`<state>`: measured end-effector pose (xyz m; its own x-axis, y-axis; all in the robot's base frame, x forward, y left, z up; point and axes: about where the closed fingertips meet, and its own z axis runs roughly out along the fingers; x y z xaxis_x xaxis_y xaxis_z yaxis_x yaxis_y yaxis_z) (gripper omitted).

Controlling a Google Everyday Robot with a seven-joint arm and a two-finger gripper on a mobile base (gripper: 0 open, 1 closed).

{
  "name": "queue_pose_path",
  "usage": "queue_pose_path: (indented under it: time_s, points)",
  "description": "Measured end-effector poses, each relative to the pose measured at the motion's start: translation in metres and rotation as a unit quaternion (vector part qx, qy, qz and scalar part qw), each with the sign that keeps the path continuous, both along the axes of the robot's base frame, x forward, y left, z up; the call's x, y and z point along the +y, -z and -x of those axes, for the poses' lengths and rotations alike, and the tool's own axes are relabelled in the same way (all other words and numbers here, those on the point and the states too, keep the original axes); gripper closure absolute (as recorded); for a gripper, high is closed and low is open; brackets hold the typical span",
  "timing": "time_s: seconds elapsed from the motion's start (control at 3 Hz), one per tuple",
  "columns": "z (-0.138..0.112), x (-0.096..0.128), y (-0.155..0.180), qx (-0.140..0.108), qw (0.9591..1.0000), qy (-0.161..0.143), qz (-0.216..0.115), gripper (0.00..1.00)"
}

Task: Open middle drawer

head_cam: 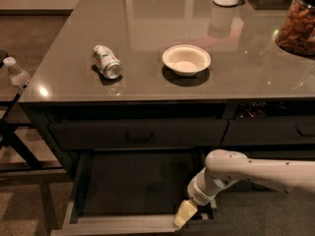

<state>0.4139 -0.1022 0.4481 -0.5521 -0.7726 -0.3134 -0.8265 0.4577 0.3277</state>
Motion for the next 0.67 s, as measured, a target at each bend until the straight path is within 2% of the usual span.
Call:
queue_pose_path:
  time_s: [0.33,0.67]
  points:
    - [0.007,-0.007,-0.005,-0.007,0.9999,0.01,-0.01,0.0]
    - [0.043,-0.029,-0.014,0.009,0.9993,0.036,-0.01,0.0]
